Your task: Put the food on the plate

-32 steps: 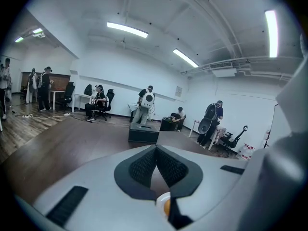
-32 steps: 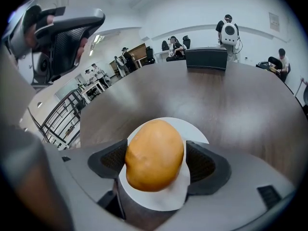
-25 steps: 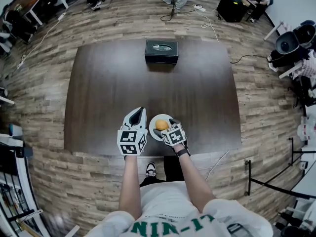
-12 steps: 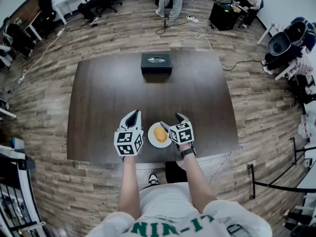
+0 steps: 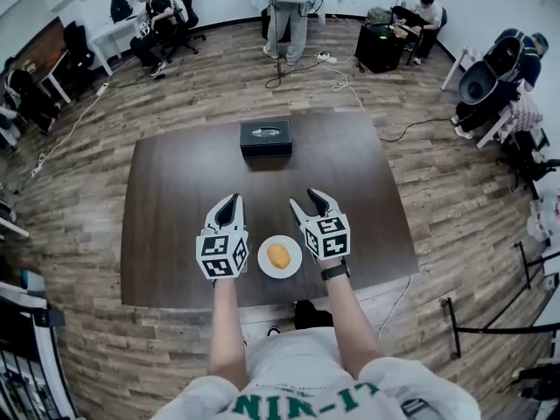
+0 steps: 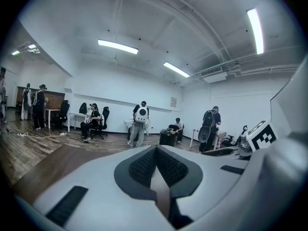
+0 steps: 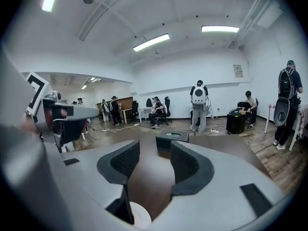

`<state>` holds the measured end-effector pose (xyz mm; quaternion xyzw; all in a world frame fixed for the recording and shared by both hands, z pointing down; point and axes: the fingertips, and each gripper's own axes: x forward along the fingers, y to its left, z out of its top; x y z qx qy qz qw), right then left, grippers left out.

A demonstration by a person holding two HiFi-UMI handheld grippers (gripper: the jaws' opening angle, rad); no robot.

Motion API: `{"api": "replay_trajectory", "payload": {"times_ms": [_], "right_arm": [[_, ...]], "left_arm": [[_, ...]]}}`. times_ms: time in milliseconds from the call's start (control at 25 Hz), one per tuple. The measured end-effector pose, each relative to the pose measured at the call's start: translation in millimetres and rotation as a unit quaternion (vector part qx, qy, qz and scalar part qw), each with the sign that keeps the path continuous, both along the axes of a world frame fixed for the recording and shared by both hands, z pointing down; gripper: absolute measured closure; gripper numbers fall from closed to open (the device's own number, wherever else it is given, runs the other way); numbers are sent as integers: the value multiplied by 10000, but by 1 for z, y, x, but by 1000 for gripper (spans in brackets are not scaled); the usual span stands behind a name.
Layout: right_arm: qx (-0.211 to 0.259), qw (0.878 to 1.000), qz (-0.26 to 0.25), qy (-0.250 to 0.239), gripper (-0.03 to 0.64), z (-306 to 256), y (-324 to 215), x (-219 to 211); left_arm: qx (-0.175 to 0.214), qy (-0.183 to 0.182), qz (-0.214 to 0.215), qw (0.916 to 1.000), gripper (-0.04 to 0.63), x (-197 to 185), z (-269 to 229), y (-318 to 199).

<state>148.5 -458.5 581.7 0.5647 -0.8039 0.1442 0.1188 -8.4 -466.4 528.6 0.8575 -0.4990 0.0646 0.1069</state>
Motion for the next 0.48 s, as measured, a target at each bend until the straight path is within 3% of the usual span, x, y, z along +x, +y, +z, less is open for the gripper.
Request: {"api": "replay_trajectory", "payload": {"times_ms": [200, 480], "right_arm": [[395, 9991, 28, 181, 456, -32, 2, -2], [775, 9964, 348, 54, 565, -60, 3, 13]], "left_arm": [[218, -30, 2, 9998, 583, 6, -18, -7], [444, -73, 45, 9990, 583, 13, -34, -10]]}}
